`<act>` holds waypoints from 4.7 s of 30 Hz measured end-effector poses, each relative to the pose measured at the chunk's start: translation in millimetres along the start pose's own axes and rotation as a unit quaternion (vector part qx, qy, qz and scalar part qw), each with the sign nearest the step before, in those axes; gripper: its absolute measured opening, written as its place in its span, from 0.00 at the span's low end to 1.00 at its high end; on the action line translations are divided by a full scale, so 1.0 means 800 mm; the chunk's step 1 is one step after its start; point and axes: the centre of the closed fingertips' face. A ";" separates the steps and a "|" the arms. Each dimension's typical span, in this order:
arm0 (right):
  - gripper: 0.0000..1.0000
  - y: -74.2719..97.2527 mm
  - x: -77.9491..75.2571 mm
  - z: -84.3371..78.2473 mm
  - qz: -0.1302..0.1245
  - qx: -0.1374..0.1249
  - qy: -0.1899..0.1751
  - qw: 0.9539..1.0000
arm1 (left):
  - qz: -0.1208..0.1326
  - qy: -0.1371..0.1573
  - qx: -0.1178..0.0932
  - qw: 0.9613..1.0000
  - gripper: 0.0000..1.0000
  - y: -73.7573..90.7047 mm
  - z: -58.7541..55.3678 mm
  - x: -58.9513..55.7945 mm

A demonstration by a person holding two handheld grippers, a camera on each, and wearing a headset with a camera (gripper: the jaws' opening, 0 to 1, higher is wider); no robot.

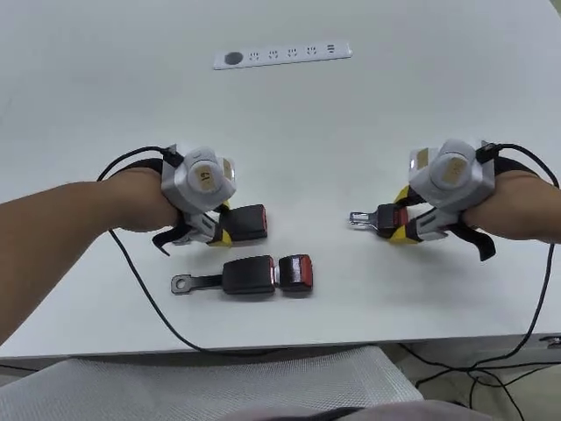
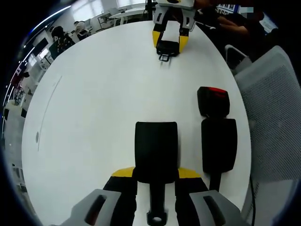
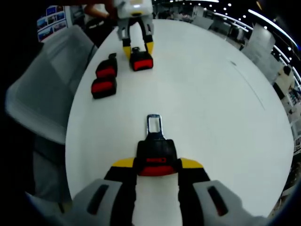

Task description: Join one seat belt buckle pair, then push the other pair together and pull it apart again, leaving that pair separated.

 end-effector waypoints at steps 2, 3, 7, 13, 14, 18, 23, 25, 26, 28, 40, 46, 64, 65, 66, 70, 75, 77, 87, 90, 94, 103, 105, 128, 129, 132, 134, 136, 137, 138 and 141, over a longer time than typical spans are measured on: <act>0.33 -0.006 0.003 0.009 0.000 -0.005 0.001 1.000 | 0.000 0.000 0.000 1.000 0.31 0.000 0.000 0.000; 0.33 -0.008 0.004 0.013 0.000 -0.007 0.000 1.000 | 0.000 -0.001 -0.001 1.000 0.31 0.000 0.000 0.000; 0.33 -0.020 0.008 0.032 0.002 -0.014 -0.002 1.000 | -0.001 0.002 0.000 1.000 0.31 0.000 0.000 -0.001; 0.33 -0.039 0.018 0.066 0.007 -0.026 0.009 1.000 | -0.006 -0.001 0.002 1.000 0.31 -0.001 0.000 0.000; 0.33 -0.043 0.022 0.072 0.010 -0.026 0.015 0.999 | -0.006 0.001 0.002 1.000 0.31 -0.001 0.000 0.000; 0.33 -0.056 0.033 0.092 0.019 -0.023 0.033 0.999 | -0.005 0.002 0.004 1.000 0.31 -0.001 0.000 0.000; 0.33 -0.072 0.038 0.114 0.022 -0.024 0.043 0.999 | -0.009 0.000 0.002 1.000 0.31 -0.001 0.000 -0.001; 0.33 -0.076 0.040 0.120 0.023 -0.023 0.047 0.998 | -0.008 0.002 0.002 1.000 0.31 0.000 0.001 -0.002; 0.33 -0.079 0.041 0.122 0.024 -0.023 0.047 0.998 | -0.008 0.000 0.002 1.000 0.31 0.000 0.001 -0.003; 0.33 -0.083 0.043 0.128 0.025 -0.020 0.053 0.998 | -0.009 -0.001 0.004 1.000 0.31 0.000 0.001 -0.003; 0.32 -0.089 0.048 0.140 0.031 -0.019 0.077 0.996 | -0.012 -0.010 0.006 1.000 0.31 0.000 -0.002 -0.004; 0.32 -0.089 0.051 0.141 0.044 -0.025 0.077 0.996 | -0.019 -0.022 0.005 1.000 0.31 0.000 -0.001 -0.005; 0.30 -0.099 0.059 0.162 0.053 -0.038 0.063 0.996 | -0.020 -0.023 0.010 0.999 0.30 -0.002 -0.004 -0.004; 0.31 -0.099 0.059 0.162 0.053 -0.039 0.062 0.996 | -0.020 -0.022 0.010 1.000 0.30 -0.002 -0.003 -0.003; 0.31 -0.099 0.059 0.162 0.053 -0.039 0.062 0.996 | -0.020 -0.022 0.010 1.000 0.30 -0.002 -0.003 -0.003; 0.31 -0.101 0.056 0.163 0.052 -0.038 0.064 0.996 | -0.021 -0.023 0.012 0.999 0.30 -0.002 -0.004 -0.002; 0.31 -0.101 0.054 0.163 0.051 -0.038 0.063 0.996 | -0.020 -0.020 0.010 1.000 0.30 -0.001 -0.004 -0.001; 0.31 -0.101 0.054 0.163 0.050 -0.037 0.064 0.996 | -0.020 -0.020 0.011 1.000 0.30 0.000 -0.004 0.000; 0.32 -0.098 0.050 0.157 0.047 -0.032 0.069 0.996 | -0.018 -0.015 0.009 1.000 0.31 0.000 -0.006 0.002; 0.32 -0.094 0.046 0.149 0.045 -0.029 0.070 0.996 | -0.019 -0.010 0.011 1.000 0.31 0.001 -0.006 0.002; 0.33 -0.092 0.043 0.144 0.046 -0.036 0.062 0.996 | -0.021 -0.014 0.014 1.000 0.31 0.000 -0.005 0.003; 0.33 -0.080 0.035 0.125 0.027 -0.039 0.062 0.997 | -0.019 -0.008 0.012 1.000 0.31 -0.002 -0.005 0.003; 0.33 -0.075 0.030 0.117 0.024 -0.040 0.055 0.997 | -0.019 -0.008 0.013 1.000 0.31 -0.002 -0.004 0.003; 0.34 0.009 -0.007 -0.018 0.007 0.029 0.021 0.999 | -0.015 -0.014 0.012 1.000 0.32 0.000 -0.001 -0.004; 0.34 0.011 -0.009 -0.023 0.005 0.033 0.020 0.999 | -0.014 -0.012 0.013 1.000 0.32 0.000 -0.001 -0.005; 0.34 0.018 -0.015 -0.034 -0.001 0.038 0.019 0.999 | -0.013 -0.014 0.011 1.000 0.31 0.001 -0.001 -0.005; 0.34 0.021 -0.017 -0.040 -0.002 0.039 0.017 0.999 | -0.011 -0.008 0.009 1.000 0.31 0.001 -0.001 -0.005; 0.34 0.023 -0.018 -0.043 -0.003 0.041 0.018 0.999 | -0.010 -0.011 0.009 1.000 0.31 0.001 -0.001 -0.005; 0.34 0.023 -0.019 -0.044 -0.005 0.042 0.019 0.999 | -0.010 -0.012 0.010 1.000 0.31 0.001 -0.002 -0.005; 0.35 0.024 -0.020 -0.045 -0.007 0.044 0.023 0.999 | -0.009 -0.012 0.012 1.000 0.31 0.001 -0.001 -0.005; 0.38 0.024 -0.024 -0.046 -0.014 0.045 0.029 0.998 | -0.008 -0.015 0.019 1.000 0.31 0.000 0.000 -0.005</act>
Point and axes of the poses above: the centre of the closed fingertips' face, and the gripper's own axes: y roughly backward along the fingers, x roughly to its left, z roughly out of its top, and after that the axes turned 11 degrees about -y, right-handed
